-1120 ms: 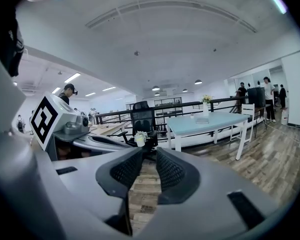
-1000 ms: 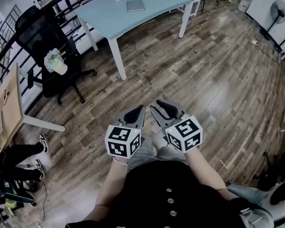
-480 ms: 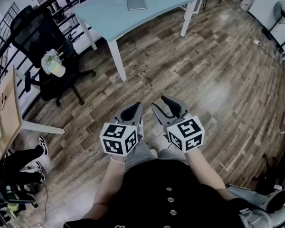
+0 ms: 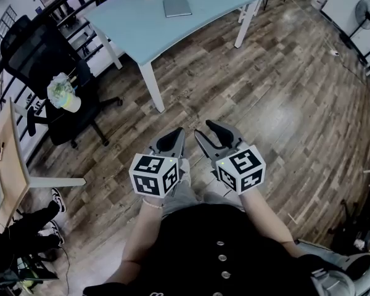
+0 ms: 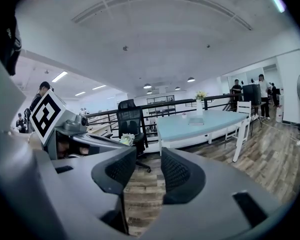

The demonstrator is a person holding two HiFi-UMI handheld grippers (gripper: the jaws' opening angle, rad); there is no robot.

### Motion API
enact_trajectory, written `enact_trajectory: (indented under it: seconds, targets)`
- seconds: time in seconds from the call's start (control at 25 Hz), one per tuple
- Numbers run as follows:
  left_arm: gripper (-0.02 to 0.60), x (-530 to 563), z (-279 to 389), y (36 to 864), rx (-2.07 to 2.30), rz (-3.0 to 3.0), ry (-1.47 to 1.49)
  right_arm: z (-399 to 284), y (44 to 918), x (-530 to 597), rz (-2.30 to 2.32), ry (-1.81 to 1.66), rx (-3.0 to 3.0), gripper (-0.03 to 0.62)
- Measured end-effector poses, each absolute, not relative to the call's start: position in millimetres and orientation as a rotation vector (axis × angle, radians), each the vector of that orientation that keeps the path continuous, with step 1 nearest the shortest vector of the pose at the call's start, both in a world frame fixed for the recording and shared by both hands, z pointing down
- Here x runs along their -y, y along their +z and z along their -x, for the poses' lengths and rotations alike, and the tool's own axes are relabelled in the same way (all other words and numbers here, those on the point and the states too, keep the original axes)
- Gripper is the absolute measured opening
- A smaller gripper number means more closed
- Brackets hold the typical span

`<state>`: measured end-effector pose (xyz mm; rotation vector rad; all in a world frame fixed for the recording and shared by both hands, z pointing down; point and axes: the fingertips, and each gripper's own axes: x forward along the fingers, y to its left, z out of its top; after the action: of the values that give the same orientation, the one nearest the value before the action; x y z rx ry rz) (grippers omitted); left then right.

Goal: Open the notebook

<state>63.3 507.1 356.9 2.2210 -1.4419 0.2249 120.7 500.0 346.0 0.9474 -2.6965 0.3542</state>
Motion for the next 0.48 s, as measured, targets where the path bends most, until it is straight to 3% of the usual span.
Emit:
enact_trajectory:
  seconds: [0.48]
  targets:
    - [0.017, -407, -2, 345, 1.408, -2.28, 0.207, -67, 334, -404, -1.041, 0.295, 2.684, 0.147]
